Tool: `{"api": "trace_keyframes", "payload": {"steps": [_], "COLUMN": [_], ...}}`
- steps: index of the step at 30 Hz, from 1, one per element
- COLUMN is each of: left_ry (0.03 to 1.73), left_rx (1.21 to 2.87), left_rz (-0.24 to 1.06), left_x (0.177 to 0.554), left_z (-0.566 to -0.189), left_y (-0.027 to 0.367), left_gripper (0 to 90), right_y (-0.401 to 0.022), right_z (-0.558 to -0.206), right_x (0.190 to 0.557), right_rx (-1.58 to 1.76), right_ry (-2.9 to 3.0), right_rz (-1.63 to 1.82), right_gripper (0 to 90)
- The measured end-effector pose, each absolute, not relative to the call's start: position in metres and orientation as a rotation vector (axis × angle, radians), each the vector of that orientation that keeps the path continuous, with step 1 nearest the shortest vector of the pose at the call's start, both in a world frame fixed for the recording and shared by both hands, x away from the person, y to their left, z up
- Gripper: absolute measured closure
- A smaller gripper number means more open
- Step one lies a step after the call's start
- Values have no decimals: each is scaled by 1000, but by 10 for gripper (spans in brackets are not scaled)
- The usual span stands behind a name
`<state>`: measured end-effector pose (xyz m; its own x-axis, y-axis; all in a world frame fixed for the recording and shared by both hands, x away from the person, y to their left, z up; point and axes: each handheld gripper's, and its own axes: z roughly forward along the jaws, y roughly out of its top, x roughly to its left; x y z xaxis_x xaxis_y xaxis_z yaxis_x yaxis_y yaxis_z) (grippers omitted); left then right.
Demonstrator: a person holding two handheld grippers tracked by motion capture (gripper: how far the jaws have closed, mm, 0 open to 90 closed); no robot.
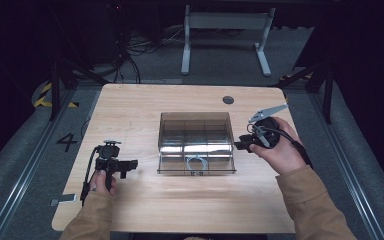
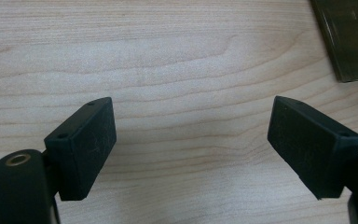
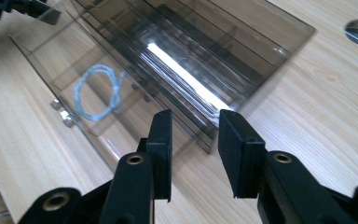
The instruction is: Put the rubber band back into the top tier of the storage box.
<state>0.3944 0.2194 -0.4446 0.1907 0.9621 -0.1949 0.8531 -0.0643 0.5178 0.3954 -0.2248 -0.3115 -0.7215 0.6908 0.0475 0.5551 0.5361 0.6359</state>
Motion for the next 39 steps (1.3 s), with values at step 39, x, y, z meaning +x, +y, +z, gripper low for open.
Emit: {"api": "trace_keyframes", "payload": {"steps": [39], "left_ry": [1693], "left_rx": [1959], "left_rz": [276], "left_x": [394], "left_z": [-445], "left_y": [218], "left_gripper": [162], "right_y": [-317], "right_z": [-376], "right_x": [388], "right_rx": [1224], "right_ry": [2403], "right_rz": [1008], "right_gripper": [557]}}
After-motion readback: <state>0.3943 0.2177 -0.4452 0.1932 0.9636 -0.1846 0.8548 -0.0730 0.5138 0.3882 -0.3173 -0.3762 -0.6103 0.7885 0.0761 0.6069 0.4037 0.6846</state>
